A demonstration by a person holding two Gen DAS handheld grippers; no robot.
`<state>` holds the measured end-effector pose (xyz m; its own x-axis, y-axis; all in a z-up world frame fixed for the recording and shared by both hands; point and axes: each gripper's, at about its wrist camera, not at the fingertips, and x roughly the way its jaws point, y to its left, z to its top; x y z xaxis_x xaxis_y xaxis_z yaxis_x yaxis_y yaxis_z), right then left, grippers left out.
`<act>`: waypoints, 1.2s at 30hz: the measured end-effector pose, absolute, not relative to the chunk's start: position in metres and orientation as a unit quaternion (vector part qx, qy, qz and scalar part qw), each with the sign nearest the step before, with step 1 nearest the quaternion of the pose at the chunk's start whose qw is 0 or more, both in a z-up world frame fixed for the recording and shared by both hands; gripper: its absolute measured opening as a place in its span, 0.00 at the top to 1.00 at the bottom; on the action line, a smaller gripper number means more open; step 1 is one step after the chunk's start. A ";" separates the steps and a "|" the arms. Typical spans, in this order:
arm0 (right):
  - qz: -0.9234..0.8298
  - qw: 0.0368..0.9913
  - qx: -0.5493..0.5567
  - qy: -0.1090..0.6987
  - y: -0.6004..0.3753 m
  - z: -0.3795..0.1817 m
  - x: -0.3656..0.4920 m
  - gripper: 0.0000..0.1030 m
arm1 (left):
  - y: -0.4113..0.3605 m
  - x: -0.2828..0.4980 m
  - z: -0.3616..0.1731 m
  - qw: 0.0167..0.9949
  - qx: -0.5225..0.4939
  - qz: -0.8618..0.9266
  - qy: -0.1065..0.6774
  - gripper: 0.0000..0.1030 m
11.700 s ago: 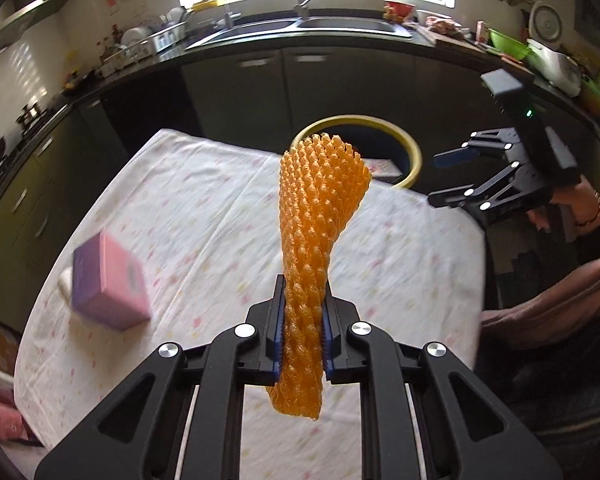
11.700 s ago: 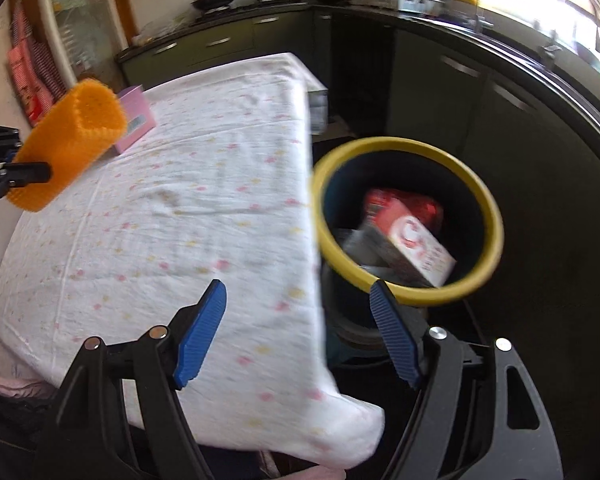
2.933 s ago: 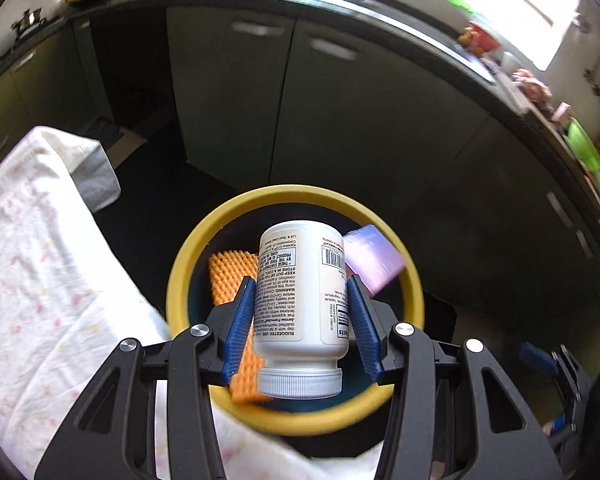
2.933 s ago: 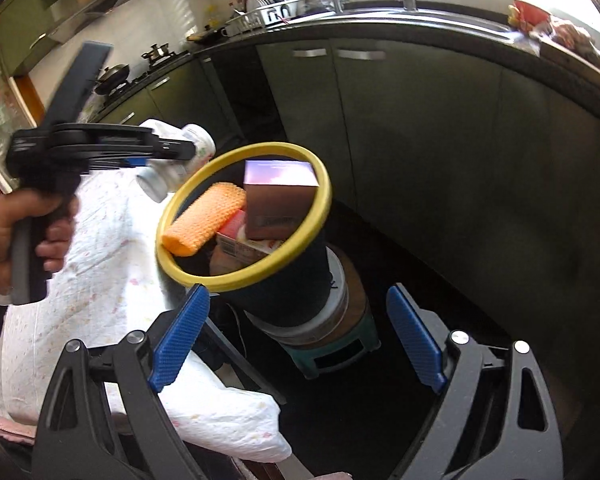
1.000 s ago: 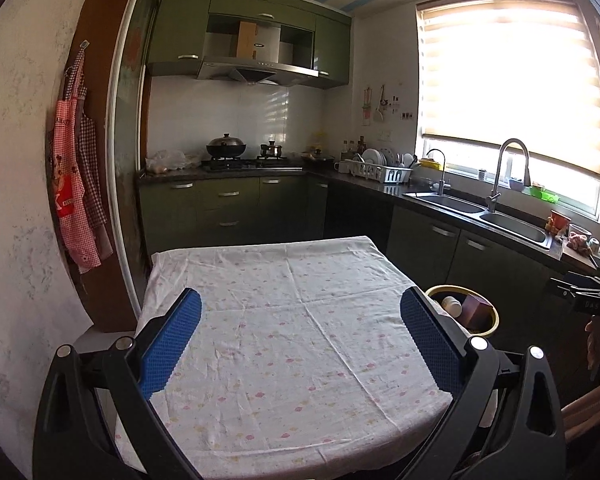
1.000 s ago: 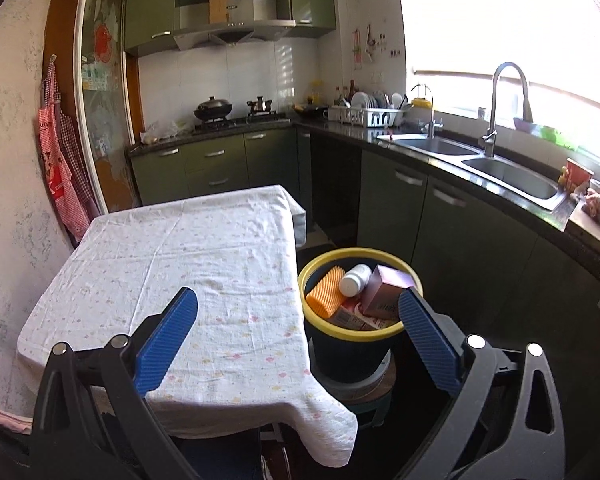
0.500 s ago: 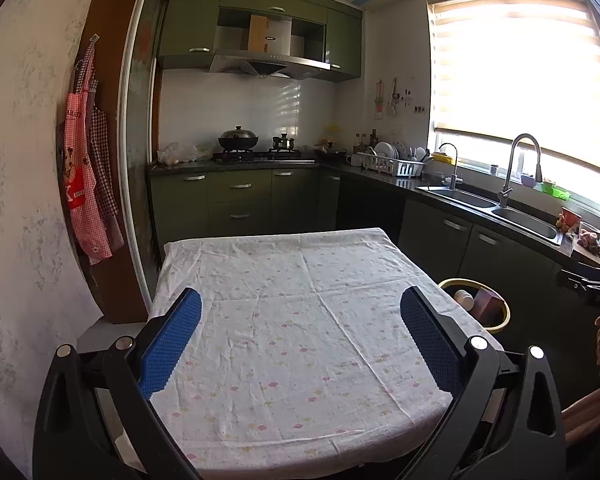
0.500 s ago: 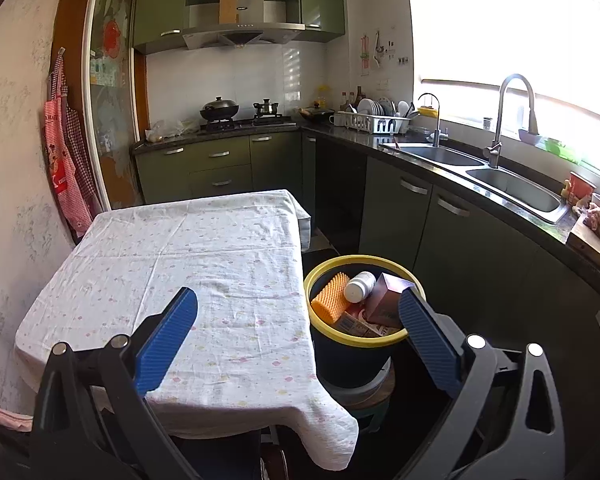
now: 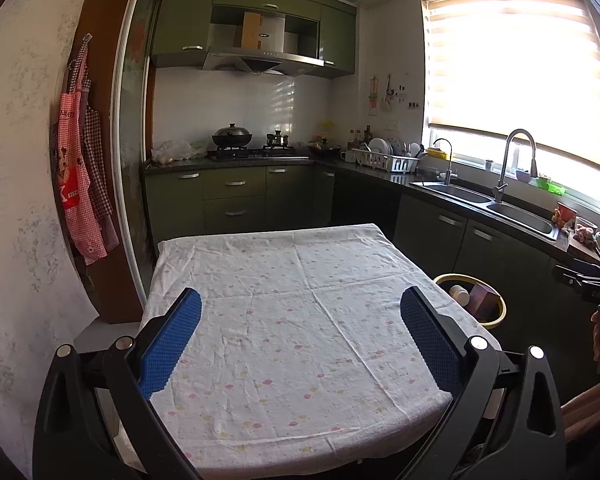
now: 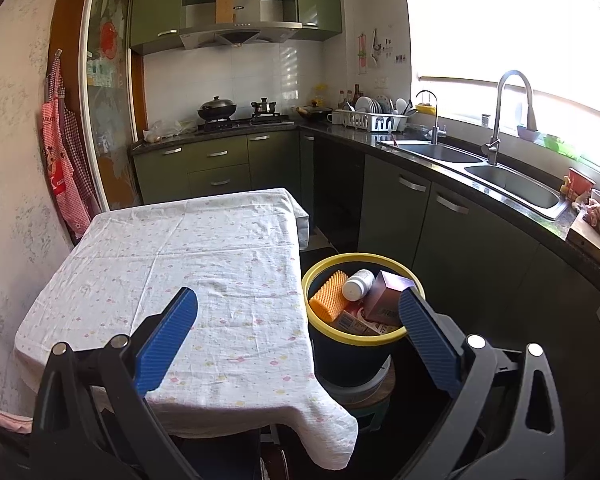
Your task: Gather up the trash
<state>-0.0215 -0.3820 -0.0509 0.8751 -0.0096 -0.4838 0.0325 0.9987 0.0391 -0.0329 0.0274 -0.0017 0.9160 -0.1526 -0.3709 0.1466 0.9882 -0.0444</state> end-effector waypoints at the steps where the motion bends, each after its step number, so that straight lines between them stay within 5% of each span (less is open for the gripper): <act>1: -0.011 0.968 0.023 0.250 -0.382 -0.051 -0.021 0.07 | 0.027 -0.033 -0.002 0.979 -0.007 -0.077 0.190 0.05; 36: -0.011 0.968 0.025 0.251 -0.384 -0.052 -0.020 0.07 | 0.016 -0.029 -0.004 0.976 0.003 -0.090 0.198 0.05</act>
